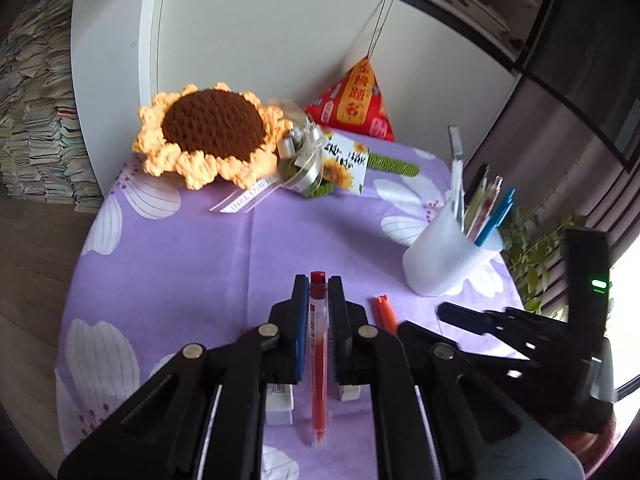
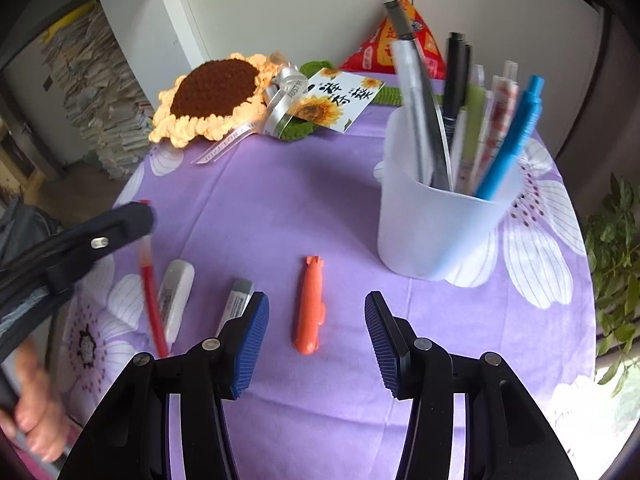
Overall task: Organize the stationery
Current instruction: 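Grasp the orange highlighter with the right tool while the left lifts the red pen, then drop the orange highlighter into the white cup with the right tool while the left holds the red pen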
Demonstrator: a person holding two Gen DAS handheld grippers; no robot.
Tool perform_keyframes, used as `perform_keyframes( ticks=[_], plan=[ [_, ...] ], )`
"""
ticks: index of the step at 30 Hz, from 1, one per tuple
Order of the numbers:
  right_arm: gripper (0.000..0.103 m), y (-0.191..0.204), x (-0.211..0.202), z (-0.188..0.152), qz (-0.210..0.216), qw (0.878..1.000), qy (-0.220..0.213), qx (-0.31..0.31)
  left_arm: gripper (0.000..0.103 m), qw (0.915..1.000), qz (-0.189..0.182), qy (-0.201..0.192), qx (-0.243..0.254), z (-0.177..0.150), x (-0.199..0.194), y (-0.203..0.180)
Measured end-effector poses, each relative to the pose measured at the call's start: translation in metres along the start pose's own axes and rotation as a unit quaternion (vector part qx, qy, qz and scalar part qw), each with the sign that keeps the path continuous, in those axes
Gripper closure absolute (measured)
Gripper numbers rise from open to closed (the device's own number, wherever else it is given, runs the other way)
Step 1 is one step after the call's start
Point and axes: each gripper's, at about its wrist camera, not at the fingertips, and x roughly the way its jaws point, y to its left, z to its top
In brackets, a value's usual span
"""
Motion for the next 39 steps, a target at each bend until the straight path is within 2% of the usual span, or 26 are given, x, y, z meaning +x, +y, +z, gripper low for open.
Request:
perform_keyframes(
  ticks=[5, 10, 11, 12, 13, 22, 33, 39],
  plan=[
    [0.052, 0.007, 0.020, 0.010, -0.022, 1.000, 0.021, -0.009, 0.096, 0.9998, -0.008, -0.017, 0.003, -0.001, -0.016, 0.000],
    [0.053, 0.007, 0.039, 0.014, -0.032, 0.999, 0.043, -0.002, 0.096, 0.9997, -0.009, -0.022, 0.006, 0.001, -0.015, 0.000],
    [0.060, 0.008, 0.042, 0.014, -0.036, 0.998, 0.048, -0.004, 0.096, 0.9997, -0.010, -0.022, 0.007, 0.001, -0.015, 0.000],
    [0.081, 0.009, 0.045, 0.013, -0.041, 0.998, 0.052, -0.007, 0.096, 0.9997, -0.011, -0.023, 0.007, 0.001, -0.016, 0.000],
    [0.088, 0.011, 0.044, 0.013, -0.056, 0.997, 0.040, -0.020, 0.096, 0.9997, -0.011, -0.023, 0.007, 0.001, -0.017, 0.000],
    [0.089, 0.001, -0.004, 0.011, 0.007, 1.000, -0.007, -0.002, 0.096, 0.9993, -0.016, -0.032, 0.010, 0.002, -0.025, -0.003],
    [0.090, -0.015, -0.081, 0.023, 0.023, 0.995, -0.095, 0.014, 0.096, 0.9980, -0.015, -0.055, 0.026, 0.011, -0.043, -0.018],
    [0.090, -0.044, -0.116, 0.044, 0.002, 0.988, -0.147, 0.049, 0.096, 0.9969, -0.018, -0.069, 0.034, 0.017, -0.053, -0.027]
  ],
)
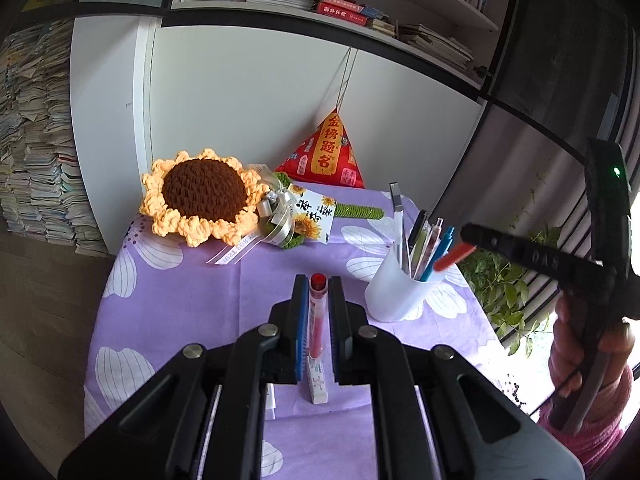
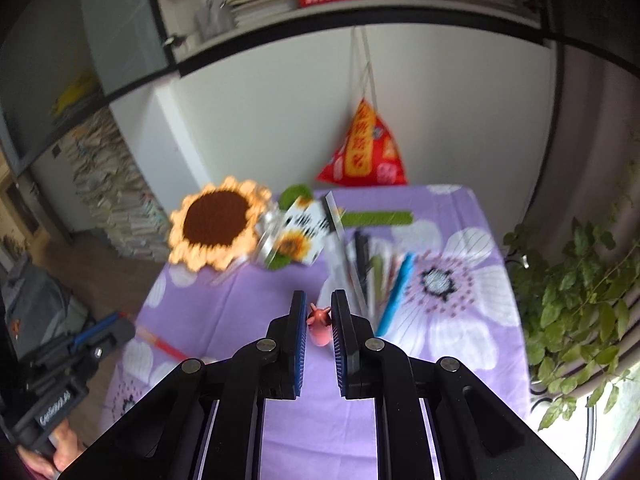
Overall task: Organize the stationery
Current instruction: 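Drop the orange highlighter into the white cup with the right tool while the left holds the red pen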
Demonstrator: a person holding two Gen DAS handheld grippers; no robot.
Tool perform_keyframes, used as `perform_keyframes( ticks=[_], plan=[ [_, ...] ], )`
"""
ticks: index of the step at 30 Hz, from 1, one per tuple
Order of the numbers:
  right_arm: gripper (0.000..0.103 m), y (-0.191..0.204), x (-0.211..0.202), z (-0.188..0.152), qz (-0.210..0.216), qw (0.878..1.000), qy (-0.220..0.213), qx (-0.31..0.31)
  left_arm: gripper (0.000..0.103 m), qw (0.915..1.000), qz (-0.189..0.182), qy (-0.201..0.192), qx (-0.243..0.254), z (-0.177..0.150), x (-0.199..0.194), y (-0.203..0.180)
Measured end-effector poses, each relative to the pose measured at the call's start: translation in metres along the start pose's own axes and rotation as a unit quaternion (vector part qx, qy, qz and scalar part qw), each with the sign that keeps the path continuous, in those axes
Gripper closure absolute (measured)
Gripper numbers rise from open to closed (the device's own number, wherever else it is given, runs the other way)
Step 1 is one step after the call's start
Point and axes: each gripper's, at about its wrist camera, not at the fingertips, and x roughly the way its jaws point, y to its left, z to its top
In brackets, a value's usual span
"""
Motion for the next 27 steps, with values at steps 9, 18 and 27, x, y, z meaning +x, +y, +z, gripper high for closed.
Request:
perform_keyframes(
  ticks=[9, 18, 27],
  plan=[
    [0.090, -0.021, 0.035, 0.010, -0.047, 0.999, 0.015, 0.017, 0.096, 1.0000, 0.002, -0.003, 0.007, 0.003, -0.004, -0.010],
    [0.090, -0.029, 0.060, -0.004, -0.041, 0.997, 0.057, 0.025, 0.096, 0.9999, -0.002, -0.001, 0.011, 0.007, -0.002, -0.019],
    [0.089, -0.045, 0.062, -0.015, -0.006, 0.995, 0.074, 0.065, 0.096, 0.9997, -0.007, -0.005, 0.023, 0.015, -0.003, -0.035]
  ],
)
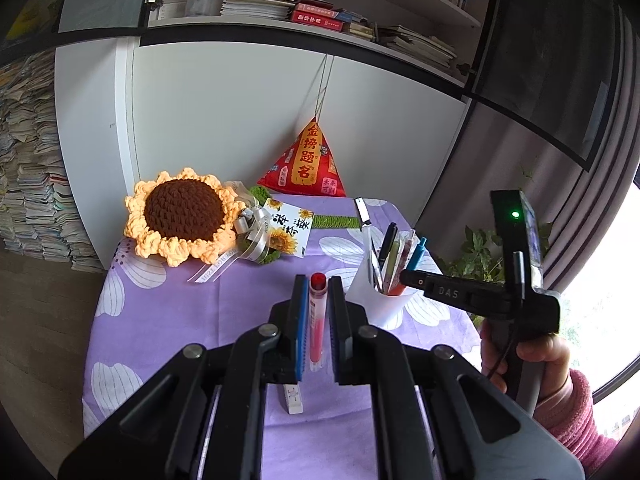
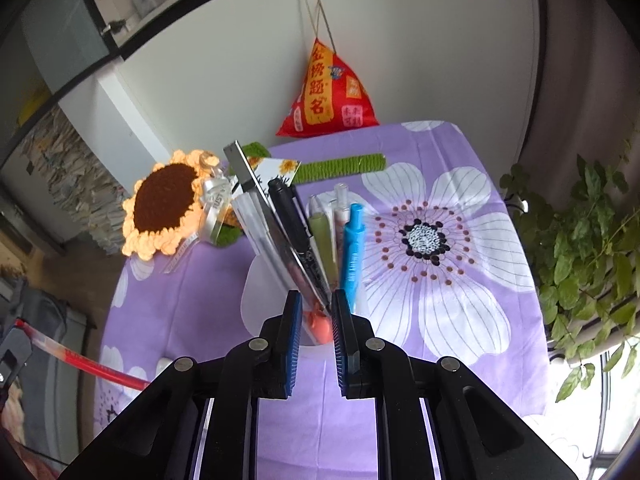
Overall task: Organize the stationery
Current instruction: 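Drop the orange highlighter into the white cup with the right tool while the left holds the red pen, then lower the red gel pen into the white cup and open the left tool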
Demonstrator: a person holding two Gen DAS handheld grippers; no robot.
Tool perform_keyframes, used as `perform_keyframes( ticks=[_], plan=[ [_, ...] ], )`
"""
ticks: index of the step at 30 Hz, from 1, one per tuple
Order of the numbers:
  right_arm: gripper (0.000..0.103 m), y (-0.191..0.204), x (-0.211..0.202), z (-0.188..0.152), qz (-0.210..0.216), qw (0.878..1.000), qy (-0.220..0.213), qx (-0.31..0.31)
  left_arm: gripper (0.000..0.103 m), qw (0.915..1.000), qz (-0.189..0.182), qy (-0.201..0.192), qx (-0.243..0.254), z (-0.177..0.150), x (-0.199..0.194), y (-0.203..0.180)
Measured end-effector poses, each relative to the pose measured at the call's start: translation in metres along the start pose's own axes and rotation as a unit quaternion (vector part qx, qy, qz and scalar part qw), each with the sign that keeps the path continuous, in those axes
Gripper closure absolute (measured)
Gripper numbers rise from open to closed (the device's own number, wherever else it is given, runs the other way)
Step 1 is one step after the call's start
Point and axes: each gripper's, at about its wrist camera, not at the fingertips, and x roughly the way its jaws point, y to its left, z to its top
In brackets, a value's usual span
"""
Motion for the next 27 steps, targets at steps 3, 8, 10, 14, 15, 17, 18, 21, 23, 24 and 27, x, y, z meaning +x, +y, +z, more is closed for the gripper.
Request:
perform_keyframes(
  ticks=[3, 8, 10, 14, 15, 17, 18, 21, 23, 24, 27],
  plan=[
    [0.080, -0.007, -0.016, -0.003, 0.002, 1.000, -0.021, 0.010, 0.096, 1.0000, -0.004, -0.004, 0.004, 0.009, 0.001, -0.008],
    [0.074, -0.023, -0.046, -0.014, 0.017, 0.998, -0.055, 0.025, 0.096, 0.9994, -0.014, -0.025, 0.020, 0.031, -0.003, -0.026],
    [0.071, -0.029, -0.051, -0.019, 0.015, 0.998, -0.056, 0.028, 0.096, 0.9989, -0.018, -0.034, 0.028, 0.042, -0.004, -0.037],
    [0.070, -0.042, -0.056, -0.030, 0.005, 0.998, -0.054, 0.033, 0.096, 0.9973, -0.022, -0.051, 0.049, 0.060, -0.002, -0.059],
    [0.070, -0.045, -0.056, -0.032, 0.002, 0.998, -0.053, 0.034, 0.096, 0.9969, -0.021, -0.052, 0.054, 0.063, 0.000, -0.063],
    [0.070, -0.050, -0.057, -0.036, 0.000, 0.998, -0.050, 0.037, 0.095, 0.9966, -0.019, -0.050, 0.063, 0.069, 0.006, -0.073],
    [0.070, -0.053, -0.057, -0.037, 0.000, 0.998, -0.048, 0.040, 0.095, 0.9966, -0.019, -0.044, 0.066, 0.072, 0.012, -0.077],
    [0.070, -0.062, -0.060, -0.041, 0.002, 0.998, -0.046, 0.047, 0.095, 0.9973, -0.018, -0.027, 0.066, 0.074, 0.028, -0.080],
    [0.070, -0.067, -0.062, -0.044, 0.000, 0.998, -0.047, 0.051, 0.095, 0.9973, -0.012, -0.021, 0.069, 0.075, 0.039, -0.083],
    [0.070, -0.070, -0.064, -0.045, -0.001, 0.997, -0.049, 0.053, 0.095, 0.9972, -0.006, -0.018, 0.072, 0.074, 0.045, -0.084],
    [0.070, -0.078, -0.068, -0.048, 0.001, 0.997, -0.051, 0.061, 0.095, 0.9972, -0.001, -0.008, 0.075, 0.073, 0.059, -0.086]
  ],
)
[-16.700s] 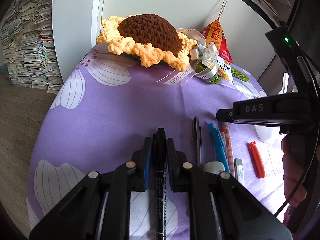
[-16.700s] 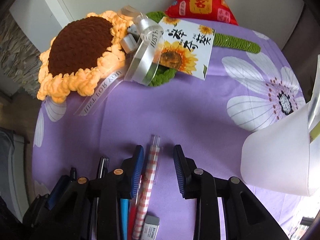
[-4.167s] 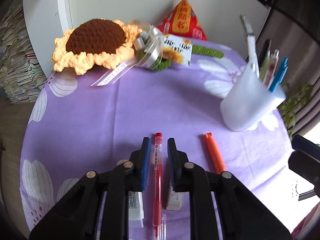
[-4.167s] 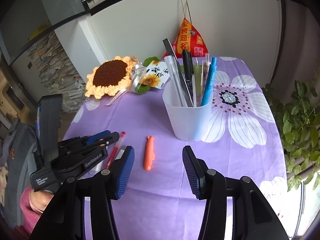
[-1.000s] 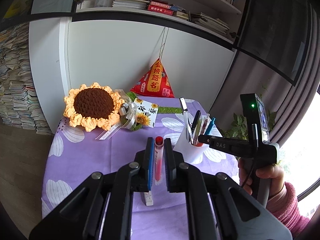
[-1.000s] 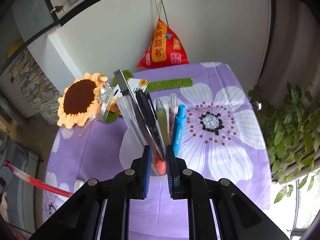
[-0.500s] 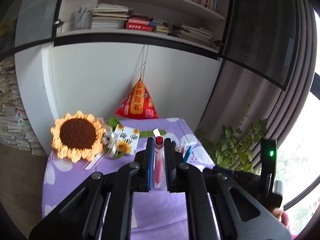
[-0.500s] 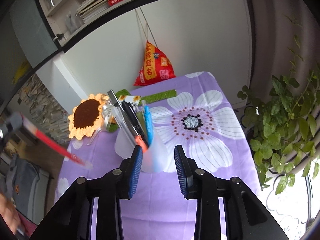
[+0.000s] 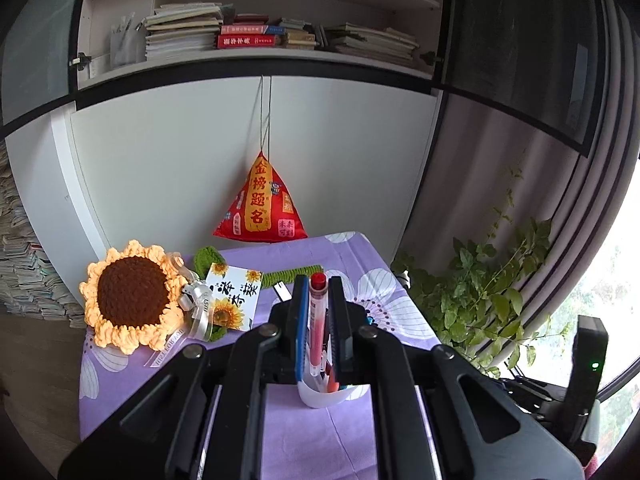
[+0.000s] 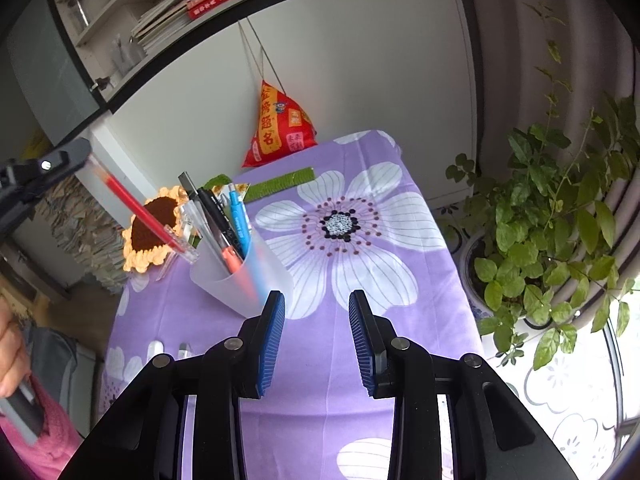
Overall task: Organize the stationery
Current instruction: 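Lower the red gel pen into the white cup and open the left tool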
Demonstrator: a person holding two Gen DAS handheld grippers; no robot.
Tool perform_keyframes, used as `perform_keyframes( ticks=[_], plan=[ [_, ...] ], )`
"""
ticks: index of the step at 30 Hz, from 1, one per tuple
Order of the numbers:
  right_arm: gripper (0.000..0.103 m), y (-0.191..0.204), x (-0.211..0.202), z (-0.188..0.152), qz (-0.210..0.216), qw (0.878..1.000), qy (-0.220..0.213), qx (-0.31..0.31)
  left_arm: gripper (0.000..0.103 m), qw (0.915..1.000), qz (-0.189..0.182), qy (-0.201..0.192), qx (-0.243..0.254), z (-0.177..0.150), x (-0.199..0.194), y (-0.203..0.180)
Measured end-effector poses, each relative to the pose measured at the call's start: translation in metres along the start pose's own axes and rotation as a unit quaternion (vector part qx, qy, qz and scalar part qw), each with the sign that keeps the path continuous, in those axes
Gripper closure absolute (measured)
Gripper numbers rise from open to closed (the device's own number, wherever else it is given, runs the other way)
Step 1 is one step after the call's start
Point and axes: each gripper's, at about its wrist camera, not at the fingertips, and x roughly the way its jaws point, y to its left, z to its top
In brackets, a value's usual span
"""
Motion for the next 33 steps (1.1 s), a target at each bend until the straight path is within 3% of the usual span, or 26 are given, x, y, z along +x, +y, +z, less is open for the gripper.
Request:
perform_keyframes(
  ticks=[19, 27, 30, 32, 33],
  plan=[
    [0.070, -0.004, 0.009, -0.005, 0.010, 1.000, 0.018, 0.004, 0.095, 0.9954, 0.031, 0.082, 0.039, -0.039, 0.059, -0.007],
    [0.070, -0.003, 0.008, -0.004, 0.010, 1.000, 0.018, 0.004, 0.095, 0.9966, 0.024, 0.074, 0.026, -0.036, 0.044, 0.001],
    [0.070, 0.002, 0.006, -0.004, 0.010, 1.000, 0.016, -0.003, 0.087, 0.9984, 0.029, 0.044, 0.020, -0.030, 0.021, 0.009],
    [0.070, 0.007, 0.005, -0.003, 0.011, 1.000, 0.015, -0.009, 0.069, 0.9991, 0.034, 0.023, 0.007, -0.027, 0.004, 0.020],
    [0.070, 0.010, 0.005, -0.003, 0.013, 1.000, 0.015, -0.013, 0.066, 0.9991, 0.038, 0.016, 0.000, -0.027, -0.003, 0.026]
  ],
)
